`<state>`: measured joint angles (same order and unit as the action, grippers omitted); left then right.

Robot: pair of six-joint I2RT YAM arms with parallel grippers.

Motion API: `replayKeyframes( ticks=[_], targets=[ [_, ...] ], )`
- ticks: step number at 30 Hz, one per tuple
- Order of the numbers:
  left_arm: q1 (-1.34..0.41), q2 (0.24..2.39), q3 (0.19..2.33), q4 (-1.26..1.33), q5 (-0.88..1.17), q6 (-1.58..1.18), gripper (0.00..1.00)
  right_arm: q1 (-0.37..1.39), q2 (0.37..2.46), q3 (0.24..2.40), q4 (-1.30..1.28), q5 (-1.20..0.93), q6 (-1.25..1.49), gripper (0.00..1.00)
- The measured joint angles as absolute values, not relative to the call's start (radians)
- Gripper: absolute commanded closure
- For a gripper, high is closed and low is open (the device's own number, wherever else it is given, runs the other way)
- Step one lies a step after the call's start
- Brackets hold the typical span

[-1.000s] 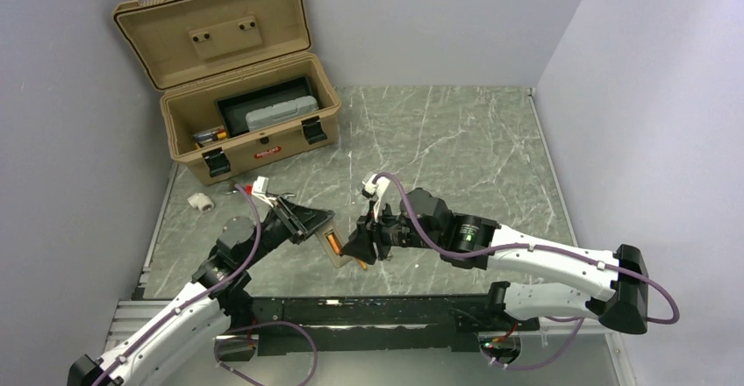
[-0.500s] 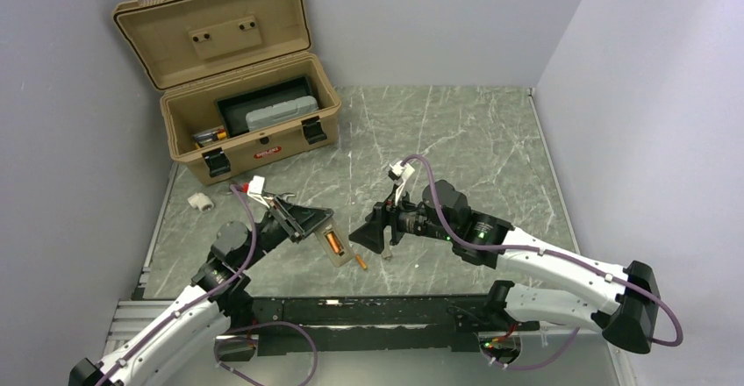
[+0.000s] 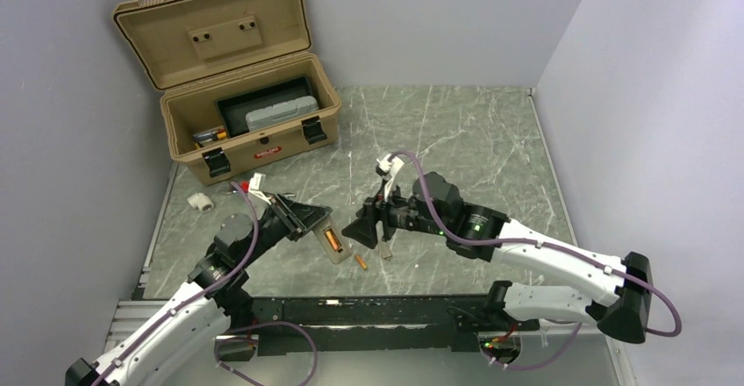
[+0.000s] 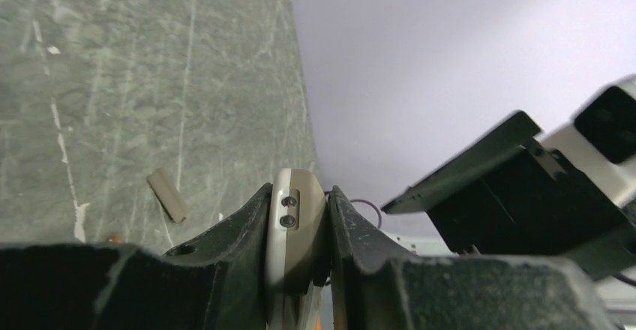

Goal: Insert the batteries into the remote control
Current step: Load the battery into the remote control.

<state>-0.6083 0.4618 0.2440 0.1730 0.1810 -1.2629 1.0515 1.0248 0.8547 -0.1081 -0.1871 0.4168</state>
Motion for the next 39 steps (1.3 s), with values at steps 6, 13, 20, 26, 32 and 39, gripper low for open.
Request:
replayKeyframes(
  ticks=[6,13,20,26,32,39],
  targets=[
    [-0.608,0.508,0.354,0.014,0.1,-1.24,1.0,1.129,1.169,1.019,-0.183,-0.097,0.374,0.39],
    [-0.608,0.534,0.401,-0.11,0.044,-1.233,1.0,1.214,1.283,1.049,-0.231,-0.001,0.342,0.44],
    [-0.608,0.534,0.414,-0.187,0.021,-1.233,1.0,1.256,1.327,1.084,-0.256,0.047,0.312,0.43],
    [-0.608,0.561,0.464,-0.235,0.002,-1.23,1.0,1.267,1.371,1.115,-0.254,0.074,0.285,0.43],
    [-0.608,0.567,0.465,-0.255,0.002,-1.23,1.0,1.267,1.435,1.135,-0.255,0.09,0.267,0.47],
    [-0.608,0.567,0.465,-0.261,0.001,-1.229,1.0,1.267,1.44,1.15,-0.257,0.096,0.245,0.5]
  ],
)
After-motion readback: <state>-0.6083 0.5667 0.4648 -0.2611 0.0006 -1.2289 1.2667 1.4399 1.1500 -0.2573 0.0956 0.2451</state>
